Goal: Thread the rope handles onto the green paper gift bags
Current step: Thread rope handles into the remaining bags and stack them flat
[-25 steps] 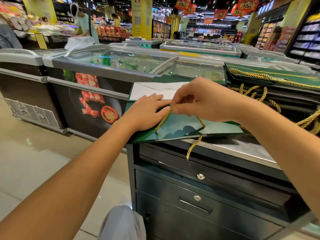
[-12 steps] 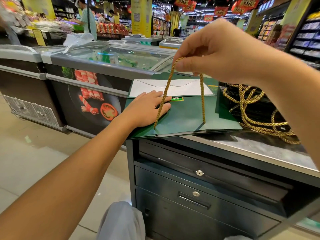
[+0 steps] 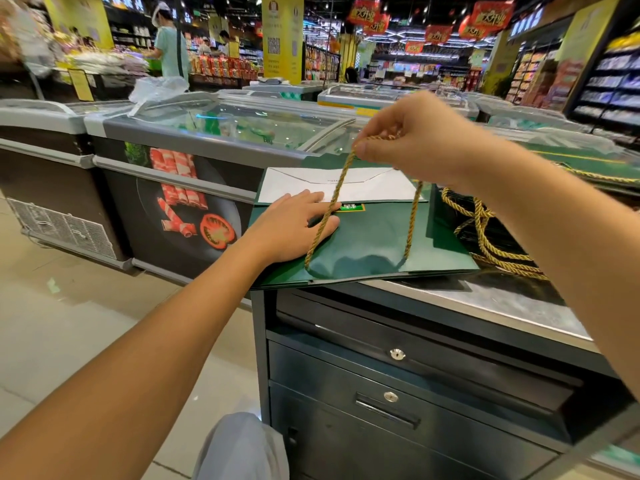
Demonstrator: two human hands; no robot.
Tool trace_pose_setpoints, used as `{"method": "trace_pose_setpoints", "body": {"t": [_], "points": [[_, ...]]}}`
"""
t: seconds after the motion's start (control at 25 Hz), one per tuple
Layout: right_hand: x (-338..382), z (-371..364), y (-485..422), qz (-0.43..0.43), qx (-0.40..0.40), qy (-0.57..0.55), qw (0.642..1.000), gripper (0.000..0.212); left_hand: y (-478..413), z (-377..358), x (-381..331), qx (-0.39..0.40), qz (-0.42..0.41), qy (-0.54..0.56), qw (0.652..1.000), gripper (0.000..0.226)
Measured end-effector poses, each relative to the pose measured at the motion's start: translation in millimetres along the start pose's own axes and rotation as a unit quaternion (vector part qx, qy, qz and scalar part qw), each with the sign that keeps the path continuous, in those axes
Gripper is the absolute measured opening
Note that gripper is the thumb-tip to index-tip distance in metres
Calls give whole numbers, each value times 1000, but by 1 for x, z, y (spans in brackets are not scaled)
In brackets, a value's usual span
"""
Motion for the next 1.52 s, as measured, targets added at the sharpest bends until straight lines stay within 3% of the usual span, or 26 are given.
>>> {"method": "trace_pose_setpoints", "body": {"t": [0.08,0.16,0.24,0.32,0.44,0.56,0.76,0.84,1.0,1.04,1.12,1.2,1.28,1.36,1.52], "points": [[-26,-8,-4,-107,-20,-68,992,19,0,1,5,-25,26,74,997,35],[-37,-13,-1,-124,-42,-44,990,25,2,5,12,-60,64,142,986,32],[-30,-25,11,-77,-19,0,997,29,3,6,17,-81,73,165,980,31],[-16,-53,34,-18,73,20,997,37,2,8,19,-91,68,170,979,30],[-9,-99,70,39,172,60,982,68,5,11,21,-117,82,187,972,28],[-17,-119,80,92,127,164,974,76,11,21,22,-112,84,199,970,27],[-14,-129,78,102,52,205,972,59,44,32,37,-94,113,133,980,24],[-10,-131,80,114,24,215,970,53,63,32,48,-129,153,211,957,25],[-2,-124,74,121,-7,220,968,49,86,32,54,-177,199,458,848,25],[2,-119,72,122,-5,216,969,53,88,33,54,-190,199,492,826,26],[10,-104,68,126,-13,180,975,67,90,38,53,-222,195,498,815,28],[18,-81,69,114,-32,128,985,80,90,44,43,-234,181,480,826,31],[24,-56,68,117,-93,120,981,79,89,46,35,-227,168,442,852,33],[27,-34,67,127,-176,97,971,62,89,47,27,-213,141,362,897,32],[22,10,68,106,-311,-60,943,35,88,48,16,-212,130,319,915,27]]}}
Point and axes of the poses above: each hand's wrist, its own y-axis away from the middle knuckle, its own z-axis out of the back of the hand, x = y × z, the point moved 5 cm from there along -y, towards the middle knuckle, and after that the axes turned 1 degree about x, right-handed, at the moved point
